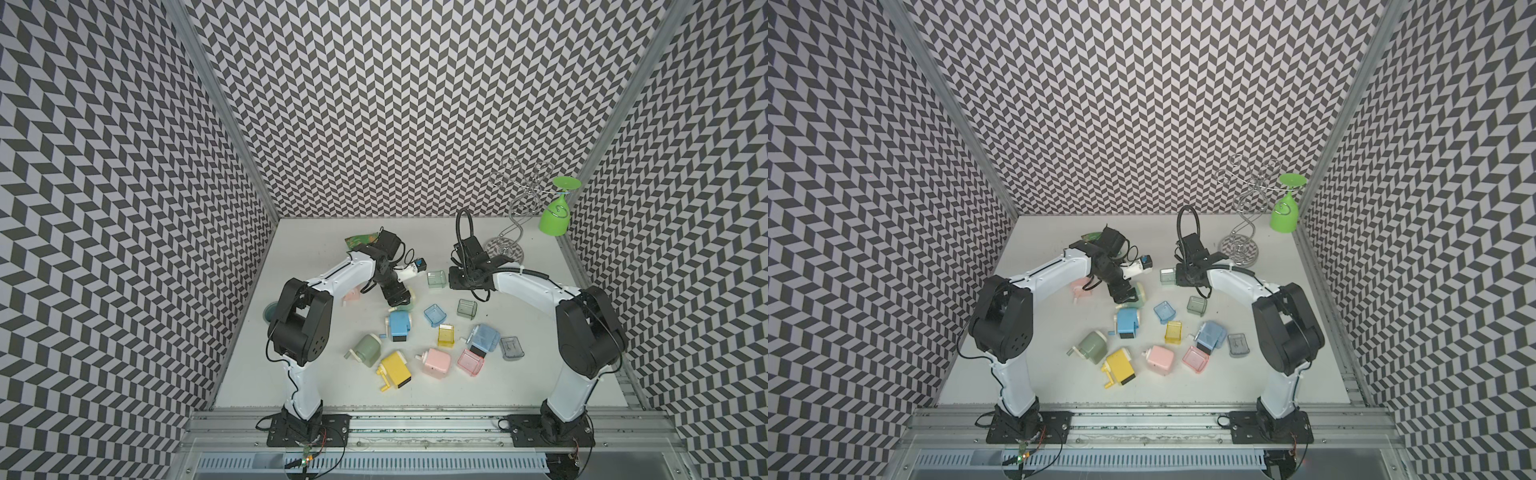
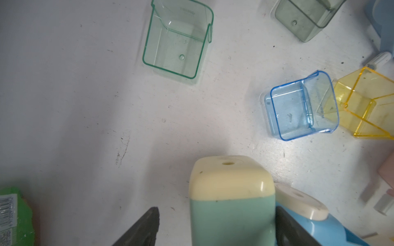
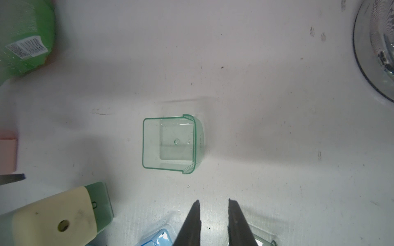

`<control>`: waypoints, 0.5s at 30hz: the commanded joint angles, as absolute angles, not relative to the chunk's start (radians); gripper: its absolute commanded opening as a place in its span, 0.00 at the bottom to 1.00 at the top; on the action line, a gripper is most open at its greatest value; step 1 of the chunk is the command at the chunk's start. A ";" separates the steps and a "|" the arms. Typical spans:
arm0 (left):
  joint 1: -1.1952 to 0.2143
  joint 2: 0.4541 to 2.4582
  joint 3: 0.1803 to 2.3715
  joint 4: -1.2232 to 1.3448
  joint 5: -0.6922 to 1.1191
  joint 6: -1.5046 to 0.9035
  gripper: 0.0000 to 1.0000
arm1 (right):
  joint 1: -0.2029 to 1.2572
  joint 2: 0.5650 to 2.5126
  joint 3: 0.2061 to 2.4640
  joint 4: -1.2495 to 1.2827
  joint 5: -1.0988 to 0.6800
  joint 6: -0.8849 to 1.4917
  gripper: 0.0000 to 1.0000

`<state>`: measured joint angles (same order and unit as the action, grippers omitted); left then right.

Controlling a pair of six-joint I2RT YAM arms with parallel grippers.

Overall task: Put the tray back into the pencil sharpener
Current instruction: Pick up the pencil sharpener from the center of the board.

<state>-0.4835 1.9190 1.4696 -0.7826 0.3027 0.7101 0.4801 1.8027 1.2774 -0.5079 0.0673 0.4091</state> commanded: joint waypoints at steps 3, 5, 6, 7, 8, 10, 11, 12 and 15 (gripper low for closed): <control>-0.478 1.943 1.471 -0.797 0.305 0.754 0.79 | 0.476 1.761 1.255 -0.462 0.061 0.413 0.24; -0.476 1.951 1.471 -0.800 0.306 0.764 0.75 | 0.475 1.763 1.256 -0.459 0.056 0.413 0.24; -0.475 1.951 1.471 -0.805 0.309 0.770 0.74 | 0.474 1.763 1.255 -0.457 0.053 0.415 0.24; -0.473 1.953 1.471 -0.810 0.313 0.779 0.72 | 0.473 1.766 1.256 -0.454 0.050 0.416 0.25; -0.469 1.953 1.471 -0.816 0.321 0.789 0.70 | 0.470 1.768 1.255 -0.450 0.045 0.418 0.26; -0.460 1.953 1.468 -0.825 0.332 0.810 0.67 | 0.465 1.773 1.261 -0.443 0.029 0.420 0.28; -0.454 1.953 1.465 -0.826 0.334 0.821 0.64 | 0.462 1.779 1.267 -0.442 0.026 0.419 0.28; -0.450 1.953 1.464 -0.826 0.334 0.827 0.62 | 0.462 1.785 1.272 -0.442 0.025 0.417 0.28; -0.438 1.948 1.460 -0.818 0.326 0.856 0.53 | 0.457 1.800 1.294 -0.441 0.020 0.405 0.28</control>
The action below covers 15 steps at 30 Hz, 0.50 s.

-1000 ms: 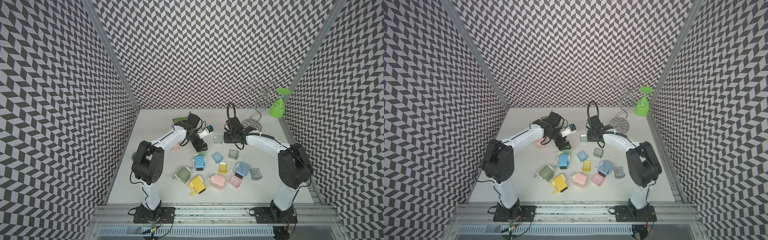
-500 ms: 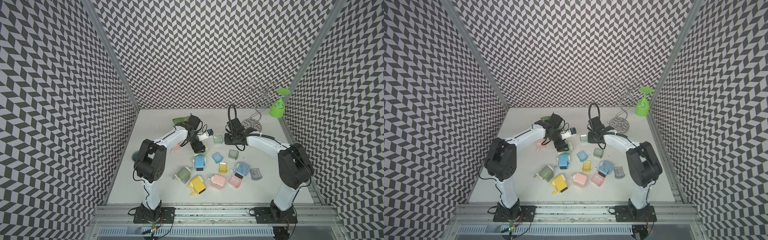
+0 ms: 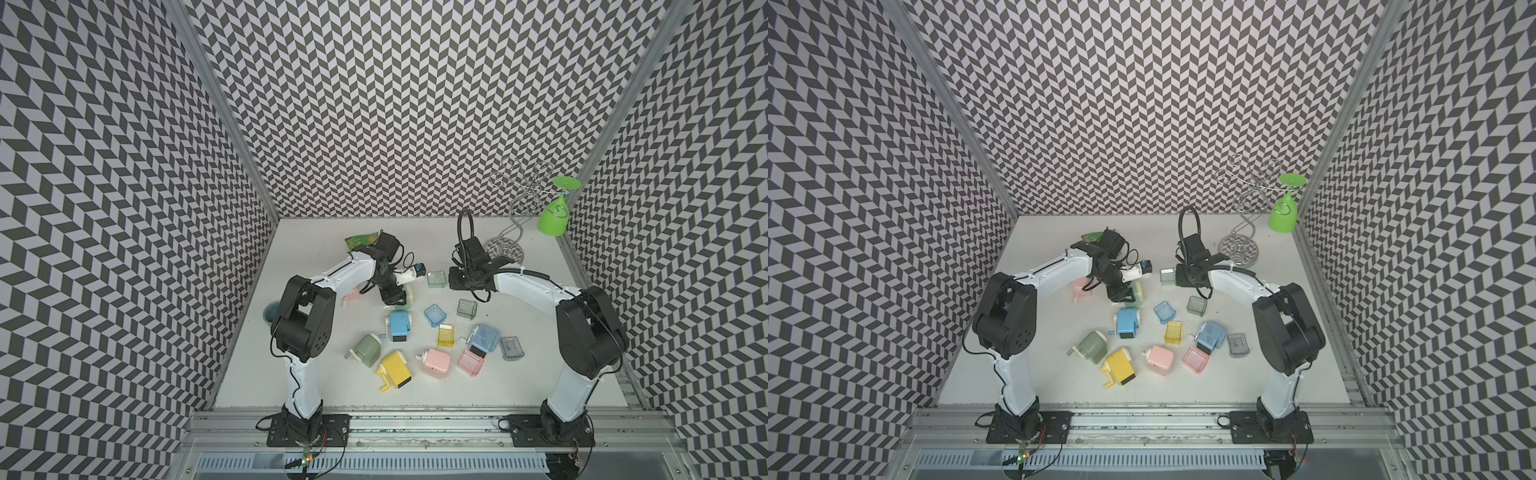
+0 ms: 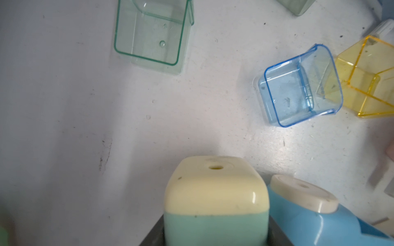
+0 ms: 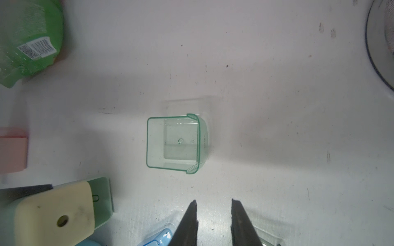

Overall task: Put the tray back into the pencil sharpener
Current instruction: Pick up the pencil sharpener from the center of the board.

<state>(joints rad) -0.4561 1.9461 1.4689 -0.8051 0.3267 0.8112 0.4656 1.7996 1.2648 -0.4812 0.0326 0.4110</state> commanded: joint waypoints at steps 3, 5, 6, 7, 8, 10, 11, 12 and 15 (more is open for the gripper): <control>-0.423 1.938 1.477 -0.806 0.325 0.894 0.50 | 0.447 1.822 1.311 -0.427 0.010 0.404 0.28; -0.418 1.934 1.490 -0.795 0.330 0.929 0.49 | 0.438 1.839 1.330 -0.423 -0.004 0.405 0.29; -0.416 1.937 1.497 -0.794 0.334 0.952 0.49 | 0.436 1.849 1.342 -0.424 -0.011 0.403 0.30; -0.415 1.944 1.510 -0.794 0.339 0.971 0.49 | 0.434 1.857 1.355 -0.424 -0.015 0.399 0.32; -0.415 1.957 1.525 -0.799 0.346 0.982 0.49 | 0.433 1.865 1.364 -0.424 -0.018 0.394 0.34; -0.413 1.999 1.575 -0.809 0.347 0.991 0.46 | 0.433 1.890 1.387 -0.427 -0.016 0.382 0.37; -0.414 2.019 1.598 -0.811 0.347 0.990 0.45 | 0.433 1.904 1.397 -0.430 -0.013 0.375 0.38; -0.415 2.037 1.621 -0.809 0.346 0.989 0.42 | 0.433 1.919 1.407 -0.434 -0.011 0.369 0.39; -0.417 2.070 1.662 -0.802 0.350 0.990 0.42 | 0.434 1.965 1.435 -0.443 -0.011 0.353 0.41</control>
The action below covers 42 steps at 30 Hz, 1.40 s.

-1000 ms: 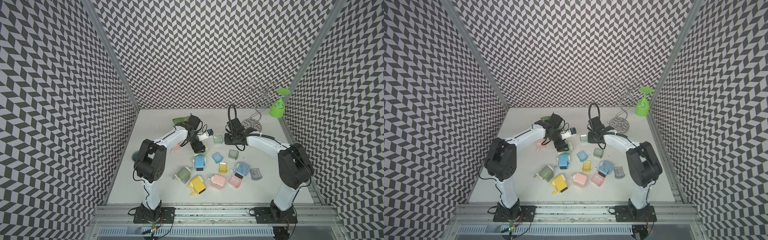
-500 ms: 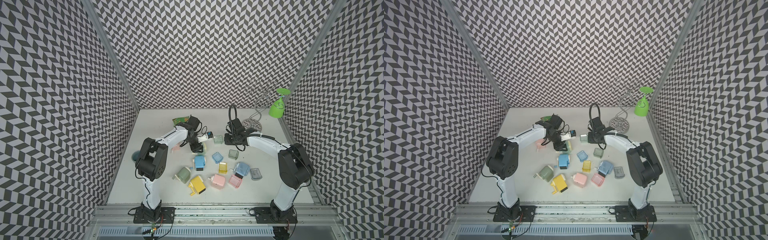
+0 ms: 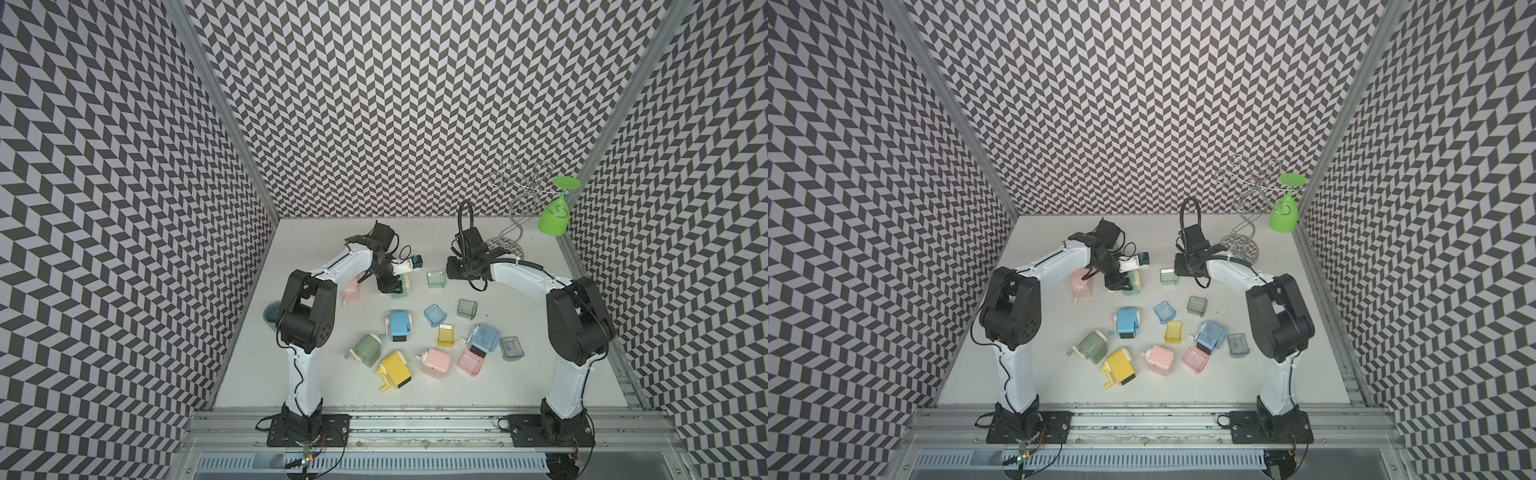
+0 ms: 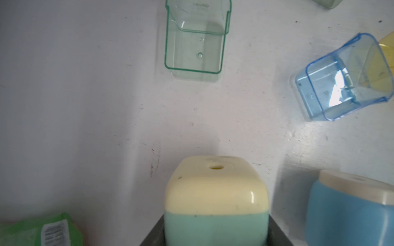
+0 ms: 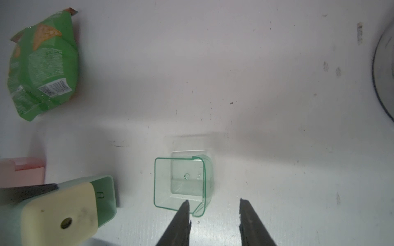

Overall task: Put the tray back into the pencil sharpener
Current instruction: Pick up the pencil sharpener from the center of the board, then close the container of the pencil sharpener.

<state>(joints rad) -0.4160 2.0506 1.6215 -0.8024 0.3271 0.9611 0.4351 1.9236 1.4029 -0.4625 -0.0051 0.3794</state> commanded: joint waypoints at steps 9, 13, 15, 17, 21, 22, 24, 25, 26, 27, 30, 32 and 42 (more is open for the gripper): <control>-0.430 2.080 1.646 -0.759 0.310 0.994 0.44 | 0.435 2.068 1.491 -0.430 -0.054 0.346 0.38; -0.430 2.091 1.640 -0.762 0.310 1.002 0.44 | 0.437 2.089 1.496 -0.422 -0.071 0.339 0.32; -0.429 2.093 1.635 -0.761 0.320 1.005 0.43 | 0.439 2.094 1.493 -0.416 -0.083 0.333 0.30; -0.429 2.094 1.631 -0.759 0.329 1.005 0.43 | 0.445 2.099 1.490 -0.407 -0.099 0.325 0.28; -0.428 2.100 1.628 -0.756 0.353 1.004 0.43 | 0.464 2.103 1.486 -0.385 -0.130 0.312 0.24; -0.427 2.100 1.627 -0.756 0.361 1.002 0.43 | 0.468 2.105 1.485 -0.380 -0.138 0.311 0.24; -0.425 2.103 1.625 -0.754 0.374 0.997 0.43 | 0.478 2.105 1.482 -0.368 -0.155 0.312 0.23; -0.425 2.104 1.624 -0.753 0.378 0.997 0.43 | 0.481 2.105 1.479 -0.363 -0.164 0.311 0.23; -0.426 2.106 1.623 -0.752 0.378 0.994 0.43 | 0.486 2.105 1.476 -0.358 -0.174 0.311 0.22; -0.427 2.108 1.621 -0.748 0.378 0.991 0.43 | 0.491 2.106 1.474 -0.350 -0.184 0.311 0.22; -0.426 2.111 1.618 -0.744 0.381 0.989 0.43 | 0.499 2.114 1.474 -0.336 -0.208 0.313 0.21; -0.426 2.112 1.616 -0.742 0.383 0.988 0.43 | 0.500 2.117 1.476 -0.329 -0.225 0.317 0.20; -0.431 2.113 1.605 -0.734 0.365 0.992 0.43 | 0.503 2.106 1.447 -0.255 -0.324 0.340 0.20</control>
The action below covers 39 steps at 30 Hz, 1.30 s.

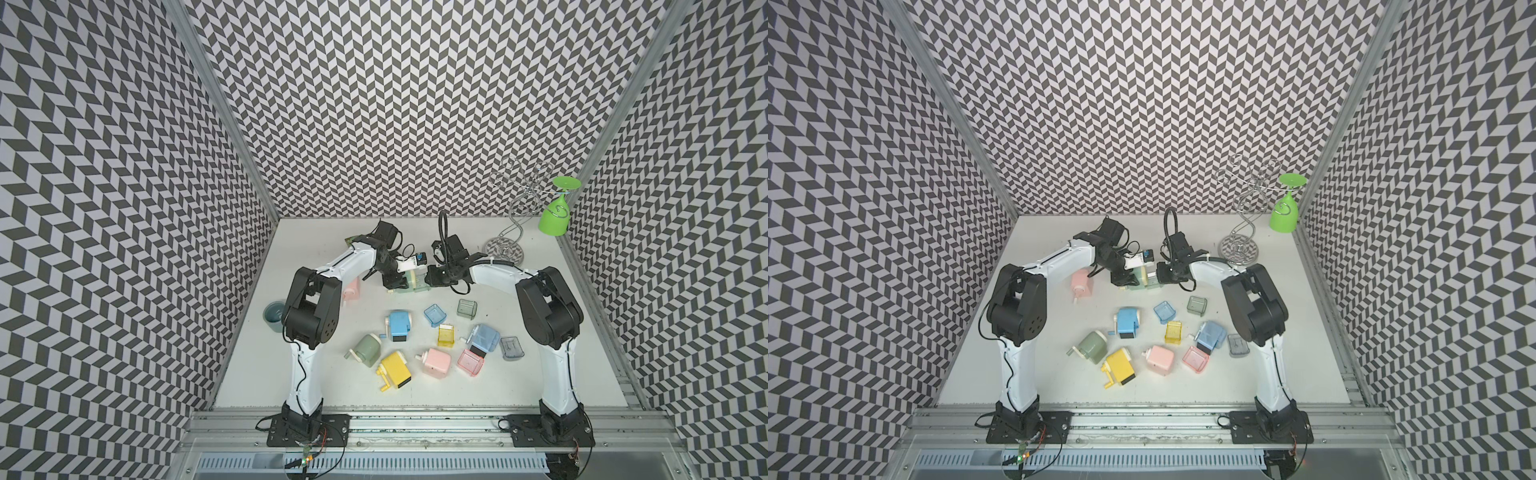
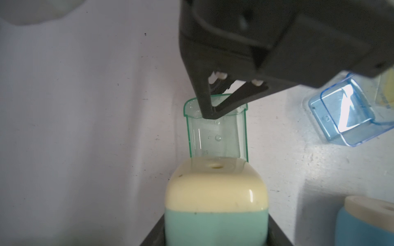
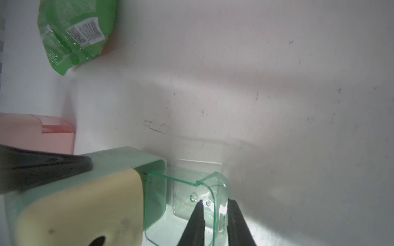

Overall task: Put the tray back into the pencil sharpener
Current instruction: Close the container of the pencil sharpener.

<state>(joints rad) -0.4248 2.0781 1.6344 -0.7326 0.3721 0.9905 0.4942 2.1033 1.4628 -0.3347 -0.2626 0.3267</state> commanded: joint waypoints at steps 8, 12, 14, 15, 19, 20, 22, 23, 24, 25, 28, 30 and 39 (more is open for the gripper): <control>-0.432 2.108 1.598 -0.730 0.331 0.987 0.43 | 0.500 2.077 1.391 -0.188 -0.373 0.370 0.19; -0.434 2.111 1.598 -0.733 0.332 0.988 0.43 | 0.499 2.058 1.357 -0.140 -0.407 0.376 0.19; -0.436 2.112 1.598 -0.733 0.332 0.990 0.43 | 0.497 2.053 1.352 -0.118 -0.429 0.377 0.19; -0.436 2.112 1.598 -0.731 0.332 0.990 0.43 | 0.498 2.051 1.349 -0.107 -0.440 0.379 0.20; -0.437 2.112 1.600 -0.732 0.337 0.988 0.43 | 0.498 2.054 1.349 -0.075 -0.476 0.393 0.24; -0.436 2.111 1.599 -0.730 0.336 0.988 0.43 | 0.495 2.052 1.349 -0.072 -0.478 0.400 0.25; -0.436 2.110 1.593 -0.729 0.333 0.987 0.43 | 0.483 2.039 1.336 -0.064 -0.478 0.417 0.27; -0.436 2.111 1.592 -0.727 0.329 0.986 0.43 | 0.472 2.027 1.321 -0.052 -0.473 0.430 0.28; -0.436 2.108 1.589 -0.726 0.326 0.985 0.43 | 0.462 2.010 1.301 -0.040 -0.469 0.439 0.29; -0.436 2.106 1.588 -0.724 0.323 0.984 0.43 | 0.447 1.988 1.277 -0.026 -0.463 0.452 0.31; -0.433 2.103 1.580 -0.721 0.320 0.980 0.43 | 0.410 1.944 1.224 -0.010 -0.443 0.468 0.33; -0.432 2.100 1.575 -0.718 0.320 0.978 0.43 | 0.395 1.946 1.219 -0.037 -0.424 0.465 0.33; -0.424 2.091 1.562 -0.705 0.321 0.965 0.43 | 0.426 2.064 1.329 -0.132 -0.412 0.444 0.25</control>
